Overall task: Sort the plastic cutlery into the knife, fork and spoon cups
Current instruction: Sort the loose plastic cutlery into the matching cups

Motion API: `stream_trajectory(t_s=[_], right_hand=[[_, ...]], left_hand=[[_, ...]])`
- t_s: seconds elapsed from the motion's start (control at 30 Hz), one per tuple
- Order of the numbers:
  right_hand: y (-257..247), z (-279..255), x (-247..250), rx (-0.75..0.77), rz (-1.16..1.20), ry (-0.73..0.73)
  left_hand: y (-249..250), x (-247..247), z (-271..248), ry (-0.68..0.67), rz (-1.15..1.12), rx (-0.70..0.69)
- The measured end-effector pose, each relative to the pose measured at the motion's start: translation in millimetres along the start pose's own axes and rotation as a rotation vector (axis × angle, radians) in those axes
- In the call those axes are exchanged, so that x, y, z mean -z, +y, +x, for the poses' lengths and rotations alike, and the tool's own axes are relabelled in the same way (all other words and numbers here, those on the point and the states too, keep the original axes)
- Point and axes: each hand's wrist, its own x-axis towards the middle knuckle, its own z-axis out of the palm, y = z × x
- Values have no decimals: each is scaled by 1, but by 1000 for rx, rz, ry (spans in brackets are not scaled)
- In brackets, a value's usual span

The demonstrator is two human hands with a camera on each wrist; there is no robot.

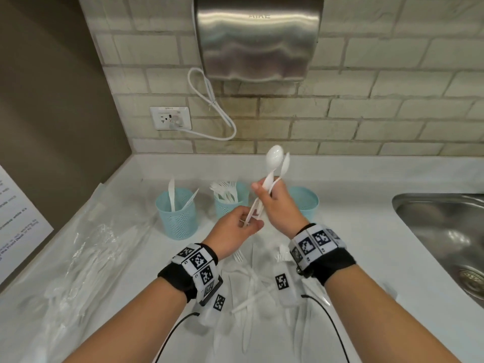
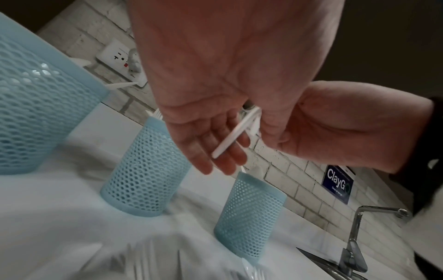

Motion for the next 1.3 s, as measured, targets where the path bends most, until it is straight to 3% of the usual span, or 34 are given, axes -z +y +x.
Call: stream_trajectory(t_s=[0.2,0.3,0.43,0.57,0.7,0.8,0.87,0.97,1.03,1.1,1.2,1.3], right_hand=[[0,27,65,77,-120,250],[12,35,79,44,-228,228],[49,36,75,-128,-255,128],[66,40,72,-217,-237,174],[65,46,80,-274,-373,161],[68,37,82,-253,-532,133],[61,24,82,-239,-567,197],[48,-7,78,-81,-529,303],[40,-35,70,-71,-414,176],[35,-63,61,-212,-410,-54],[36,-95,50,-350,-637,-348],[42,-114,39,-431,-762,-526]], left_hand=[[-16,1,-13,62,78,85],[-24,3,-19,59,126,165],[-38,-3,-43,45,221,301],[-47,-3,-54,19,279,388],[-42,0,-60,36,448,496],[-42,-6,-74,36,481,628],[-43,-8,-79,-10,507,678],[-43,-10,-85,-64,519,697],[-39,-14,-87,-40,578,628],[-35,-19,-86,12,718,467],[-29,-28,-79,12,898,248],[-28,-33,-68,-35,1030,200]])
